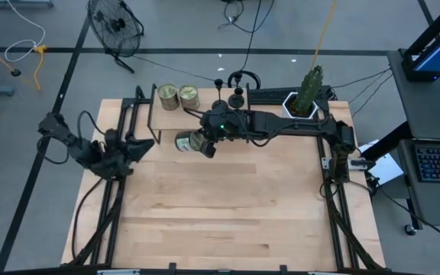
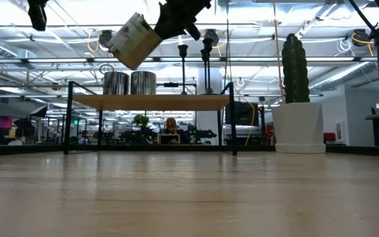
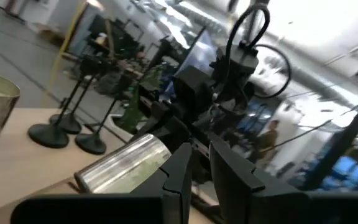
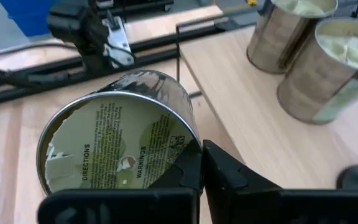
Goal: Pick & Place candle stick holders
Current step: Put the silver scented candle on the shelf
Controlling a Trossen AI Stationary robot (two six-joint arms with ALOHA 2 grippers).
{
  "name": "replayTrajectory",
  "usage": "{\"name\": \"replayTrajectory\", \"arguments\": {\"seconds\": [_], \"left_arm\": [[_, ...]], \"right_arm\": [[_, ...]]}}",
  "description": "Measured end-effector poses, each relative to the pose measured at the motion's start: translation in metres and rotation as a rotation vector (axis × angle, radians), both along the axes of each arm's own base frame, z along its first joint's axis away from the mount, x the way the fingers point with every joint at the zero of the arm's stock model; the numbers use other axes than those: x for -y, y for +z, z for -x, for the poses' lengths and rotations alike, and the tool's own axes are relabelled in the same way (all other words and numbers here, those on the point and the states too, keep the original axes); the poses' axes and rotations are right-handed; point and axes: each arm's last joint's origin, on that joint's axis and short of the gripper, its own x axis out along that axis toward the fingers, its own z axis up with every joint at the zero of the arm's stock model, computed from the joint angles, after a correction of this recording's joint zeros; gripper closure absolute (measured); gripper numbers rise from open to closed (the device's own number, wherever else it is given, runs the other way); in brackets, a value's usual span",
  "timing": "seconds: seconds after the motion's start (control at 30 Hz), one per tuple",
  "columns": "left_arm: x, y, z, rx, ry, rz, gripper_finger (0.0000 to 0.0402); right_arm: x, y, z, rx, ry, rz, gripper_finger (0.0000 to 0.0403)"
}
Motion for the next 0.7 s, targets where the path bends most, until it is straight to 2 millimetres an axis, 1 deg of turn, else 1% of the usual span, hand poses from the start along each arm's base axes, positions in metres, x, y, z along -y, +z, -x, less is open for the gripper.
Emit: {"name": "replayTrajectory", "arguments": {"seconds": [0.27,0.43,0.57,0.7], "left_arm": [[0.021,0.035,-0.034,-0.162,0.095,-0.104,0.0339],[0.031,0.055,-0.057,-0.254,0.114,-0.156,0.0339],[0.038,0.063,-0.077,-0.331,0.101,-0.209,0.0339],[0.043,0.07,-0.101,-0.432,0.061,-0.273,0.0339]], "right_arm": [[0.003,-0.008,0.006,-0.103,-0.001,-0.004,0.0403],[0.001,-0.012,0.01,-0.159,0.058,-0.041,0.0403],[-0.001,-0.018,0.015,-0.241,0.127,-0.069,0.0403],[-0.002,-0.023,0.021,-0.33,0.15,-0.063,0.0403]]}}
